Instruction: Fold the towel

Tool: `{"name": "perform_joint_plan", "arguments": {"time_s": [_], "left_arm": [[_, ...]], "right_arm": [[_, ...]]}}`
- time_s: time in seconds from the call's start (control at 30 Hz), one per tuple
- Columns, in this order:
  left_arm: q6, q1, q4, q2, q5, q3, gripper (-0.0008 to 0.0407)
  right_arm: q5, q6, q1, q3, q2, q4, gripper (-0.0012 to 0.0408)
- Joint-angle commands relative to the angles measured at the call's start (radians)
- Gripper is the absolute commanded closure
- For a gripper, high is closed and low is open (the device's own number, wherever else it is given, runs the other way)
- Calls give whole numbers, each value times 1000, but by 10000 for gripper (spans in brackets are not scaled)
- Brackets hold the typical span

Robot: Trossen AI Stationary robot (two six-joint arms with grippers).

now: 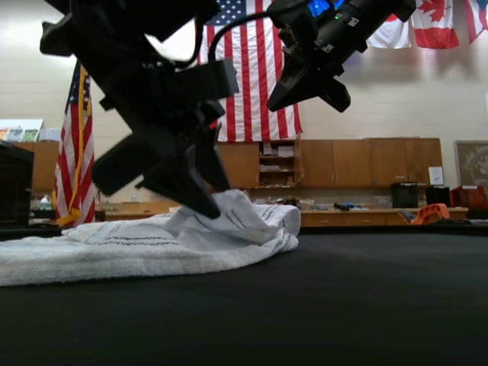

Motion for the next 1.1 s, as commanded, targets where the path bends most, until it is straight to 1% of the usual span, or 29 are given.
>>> {"name": "perform_joint_plan", "arguments": {"time_s": [0.0,0.07,0.17,0.23,0.43,0.53,0.63,0.87,0.93,0.97,1.03,1.07], "left_arm": [[1,0,-1,-16,-1,0,167],[11,0,-6,-27,-3,0,167],[19,0,-8,-35,-40,0,167],[19,0,-8,-35,-40,0,167],[18,0,-8,5,0,0,167],[-2,-2,-6,8,21,0,167],[-26,-2,-5,8,27,0,167],[-28,0,7,8,42,-8,168],[-28,0,6,8,45,-8,179],[-28,0,6,8,56,-8,193],[-28,0,7,8,80,-8,232],[-27,0,6,8,84,-8,262]], "right_arm": [[0,0,0,0,0,0,391],[0,0,0,0,0,0,391],[0,0,0,0,0,0,391],[0,0,0,0,0,0,391],[0,0,0,0,0,0,391],[0,0,0,0,0,0,391],[0,0,0,0,0,0,391],[0,0,0,0,0,0,391],[0,0,0,0,0,0,391],[0,0,0,0,0,0,391],[0,0,0,0,0,0,391],[0,0,0,0,0,0,391]]}}
